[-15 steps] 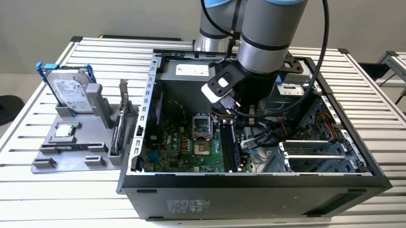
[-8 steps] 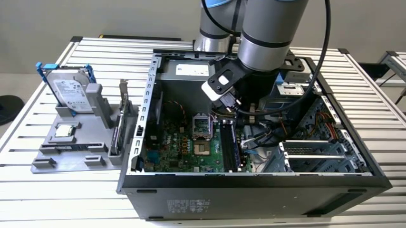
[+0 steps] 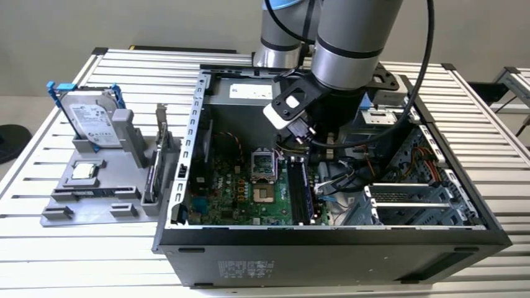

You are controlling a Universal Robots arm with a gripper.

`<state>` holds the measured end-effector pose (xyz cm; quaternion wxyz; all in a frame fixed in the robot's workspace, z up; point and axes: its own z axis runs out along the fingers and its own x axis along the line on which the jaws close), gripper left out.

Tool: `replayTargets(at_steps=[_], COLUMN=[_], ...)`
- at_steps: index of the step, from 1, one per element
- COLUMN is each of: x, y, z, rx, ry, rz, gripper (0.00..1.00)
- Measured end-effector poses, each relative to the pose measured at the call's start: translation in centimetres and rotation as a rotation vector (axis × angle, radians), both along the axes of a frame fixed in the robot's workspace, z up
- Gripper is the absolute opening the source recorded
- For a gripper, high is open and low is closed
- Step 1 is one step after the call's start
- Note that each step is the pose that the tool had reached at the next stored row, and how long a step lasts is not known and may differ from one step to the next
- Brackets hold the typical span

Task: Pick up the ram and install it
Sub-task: 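Press down the ram until it locks into place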

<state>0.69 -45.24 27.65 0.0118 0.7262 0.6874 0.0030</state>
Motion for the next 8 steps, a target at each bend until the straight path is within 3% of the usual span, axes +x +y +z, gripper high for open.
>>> replayTargets(at_steps=[4,5,8], x=[0.00,0.00,0.00], y=[0.00,0.00,0.00], z=[0.09,0.11,0.11], rx=[0.0004,0.0000,0.0000], ry=[-0.0001,0.0062,0.0073], rz=[0.000,0.000,0.000], gripper=[0.00,0.00,0.00])
